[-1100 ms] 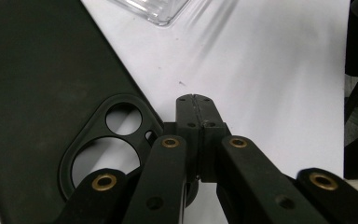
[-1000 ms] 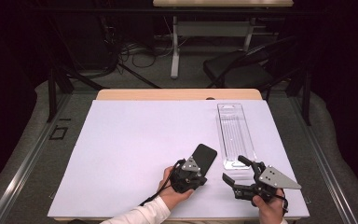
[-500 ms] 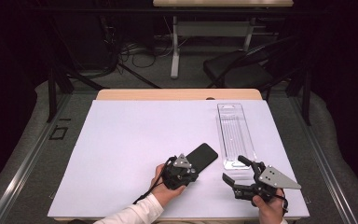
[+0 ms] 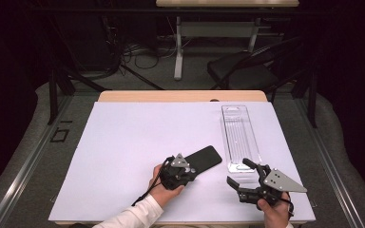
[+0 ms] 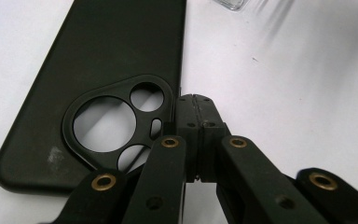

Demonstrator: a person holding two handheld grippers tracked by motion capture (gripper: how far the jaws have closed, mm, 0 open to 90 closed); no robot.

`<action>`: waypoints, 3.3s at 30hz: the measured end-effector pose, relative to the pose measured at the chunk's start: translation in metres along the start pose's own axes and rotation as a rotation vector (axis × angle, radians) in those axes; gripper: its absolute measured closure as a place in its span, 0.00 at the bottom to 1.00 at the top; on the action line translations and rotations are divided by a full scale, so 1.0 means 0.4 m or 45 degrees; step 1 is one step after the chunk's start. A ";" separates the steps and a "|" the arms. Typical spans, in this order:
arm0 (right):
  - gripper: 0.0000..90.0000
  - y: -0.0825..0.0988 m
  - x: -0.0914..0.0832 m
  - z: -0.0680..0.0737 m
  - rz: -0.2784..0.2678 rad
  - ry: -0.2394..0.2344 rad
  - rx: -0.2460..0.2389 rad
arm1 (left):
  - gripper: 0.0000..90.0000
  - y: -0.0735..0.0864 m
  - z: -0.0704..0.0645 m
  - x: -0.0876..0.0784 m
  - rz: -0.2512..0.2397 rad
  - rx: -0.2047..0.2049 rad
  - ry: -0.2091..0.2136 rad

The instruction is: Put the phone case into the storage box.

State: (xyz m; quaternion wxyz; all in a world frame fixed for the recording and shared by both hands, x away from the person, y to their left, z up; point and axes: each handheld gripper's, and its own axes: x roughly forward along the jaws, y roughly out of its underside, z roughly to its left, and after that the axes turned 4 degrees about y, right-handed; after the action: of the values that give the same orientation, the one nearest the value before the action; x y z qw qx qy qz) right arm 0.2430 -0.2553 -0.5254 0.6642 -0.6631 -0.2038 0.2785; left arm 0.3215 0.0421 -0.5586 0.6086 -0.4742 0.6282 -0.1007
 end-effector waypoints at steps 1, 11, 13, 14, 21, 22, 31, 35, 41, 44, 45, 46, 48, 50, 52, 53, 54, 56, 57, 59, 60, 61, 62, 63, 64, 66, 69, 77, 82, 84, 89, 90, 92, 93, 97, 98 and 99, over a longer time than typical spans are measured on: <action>0.16 0.000 0.000 0.000 0.000 0.000 -0.001 | 1.00 0.001 0.003 0.000 0.001 -0.005 -0.003; 0.16 0.000 0.000 0.000 0.000 -0.001 0.000 | 1.00 -0.001 0.010 -0.004 -0.003 -0.014 -0.009; 0.16 0.000 0.000 0.000 0.000 -0.002 -0.001 | 1.00 -0.001 0.011 -0.006 -0.013 -0.017 -0.011; 0.16 0.000 0.000 0.000 0.001 -0.002 -0.001 | 1.00 -0.003 0.013 -0.011 -0.012 -0.021 -0.013; 0.16 0.000 0.001 0.000 0.002 -0.002 0.000 | 1.00 -0.013 0.019 -0.024 -0.036 -0.029 -0.009; 0.16 0.000 0.001 0.000 0.004 -0.002 -0.002 | 0.97 -0.015 0.020 -0.026 -0.036 -0.033 -0.007; 0.16 0.000 0.001 0.000 0.005 -0.002 -0.002 | 0.90 -0.044 0.031 -0.056 -0.068 -0.034 -0.015; 0.16 0.000 0.001 0.000 0.006 -0.003 -0.001 | 0.86 -0.054 0.035 -0.065 -0.066 -0.024 -0.017; 0.16 0.001 0.001 0.001 0.008 -0.004 0.004 | 0.74 -0.063 0.043 -0.071 -0.083 -0.026 -0.024; 0.16 0.001 0.002 0.001 0.009 -0.007 0.004 | 0.69 -0.070 0.044 -0.073 -0.073 -0.022 -0.022; 0.16 0.001 0.002 0.001 0.009 -0.007 0.004 | 0.68 -0.071 0.045 -0.074 -0.077 -0.016 -0.025; 0.16 0.001 0.002 0.001 0.010 -0.008 0.004 | 0.65 -0.073 0.045 -0.076 -0.076 -0.013 -0.026; 0.16 0.001 0.002 0.001 0.012 -0.007 0.004 | 0.62 -0.076 0.047 -0.076 -0.081 -0.011 -0.030; 0.16 0.002 0.002 0.000 0.010 -0.008 0.004 | 0.57 -0.079 0.046 -0.078 -0.078 -0.011 -0.052; 0.16 0.002 0.002 0.001 0.009 -0.008 0.004 | 0.54 -0.082 0.048 -0.080 -0.082 0.002 -0.066; 0.16 0.001 0.002 0.001 0.009 -0.009 0.004 | 0.52 -0.084 0.049 -0.081 -0.077 0.003 -0.071; 0.16 0.001 0.002 0.001 0.009 -0.008 0.004 | 0.51 -0.085 0.050 -0.081 -0.079 0.003 -0.071; 0.16 0.002 0.003 0.001 0.009 -0.008 0.004 | 0.49 -0.089 0.053 -0.084 -0.076 0.003 -0.066; 0.16 0.002 0.003 0.001 0.009 -0.008 0.004 | 0.49 -0.092 0.054 -0.085 -0.072 0.001 -0.060; 0.16 0.002 0.003 0.001 0.009 -0.008 0.004 | 0.46 -0.093 0.060 -0.086 -0.110 0.026 -0.034; 0.16 0.002 0.003 0.001 0.009 -0.008 0.005 | 0.46 -0.095 0.061 -0.088 -0.117 0.028 -0.031; 0.16 0.002 0.003 0.001 0.009 -0.008 0.005 | 0.46 -0.097 0.064 -0.089 -0.122 0.026 -0.025; 0.16 0.002 0.003 0.001 0.008 -0.008 0.004 | 0.46 -0.100 0.065 -0.092 -0.117 0.026 -0.027; 0.16 0.002 0.003 0.001 0.008 -0.008 0.004 | 0.46 -0.102 0.066 -0.093 -0.117 0.034 -0.033; 0.16 0.002 0.003 0.001 0.008 -0.009 0.005 | 0.45 -0.105 0.068 -0.095 -0.119 0.038 -0.034; 0.16 0.002 0.004 0.001 0.009 -0.008 0.004 | 0.43 -0.110 0.072 -0.099 -0.116 0.027 -0.021; 0.16 0.002 0.004 0.001 0.007 -0.008 0.001 | 0.31 -0.117 0.079 -0.097 -0.110 -0.013 0.009; 0.16 0.002 0.005 0.003 0.011 -0.009 0.004 | 0.15 -0.125 0.088 -0.090 -0.091 0.030 -0.040; 0.16 0.002 0.005 0.002 0.012 -0.009 0.002 | 0.01 -0.127 0.097 -0.080 -0.098 0.069 -0.037; 0.16 0.002 0.004 0.001 0.014 -0.009 0.001 | 0.01 -0.128 0.099 -0.076 -0.092 0.083 -0.041; 0.16 0.003 0.004 0.001 0.019 -0.010 0.003 | 0.00 -0.131 0.105 -0.060 -0.081 0.094 -0.031; 0.16 0.003 0.005 0.001 0.020 -0.010 0.001 | 0.00 -0.132 0.105 -0.057 -0.079 0.096 -0.023; 0.16 0.003 0.005 0.001 0.023 -0.011 -0.001 | 0.01 -0.133 0.106 -0.049 -0.070 0.104 -0.013; 0.16 0.003 0.005 0.001 0.021 -0.012 0.001 | 0.00 -0.133 0.107 -0.045 -0.063 0.104 -0.012; 0.16 0.003 0.005 0.001 0.023 -0.011 -0.001 | 0.01 -0.136 0.111 -0.033 -0.039 0.103 0.006; 0.16 0.003 0.005 0.001 0.024 -0.012 -0.001 | 0.00 -0.138 0.110 -0.031 -0.039 0.104 0.005; 0.16 0.003 0.005 0.001 0.024 -0.012 -0.002 | 0.00 -0.141 0.110 -0.028 -0.040 0.107 0.010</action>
State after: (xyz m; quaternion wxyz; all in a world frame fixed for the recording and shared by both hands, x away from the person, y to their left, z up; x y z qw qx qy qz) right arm 0.2443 -0.2538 -0.5270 0.6602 -0.6640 -0.2009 0.2879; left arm 0.3839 0.0403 -0.5218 0.6239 -0.4575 0.6183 -0.1386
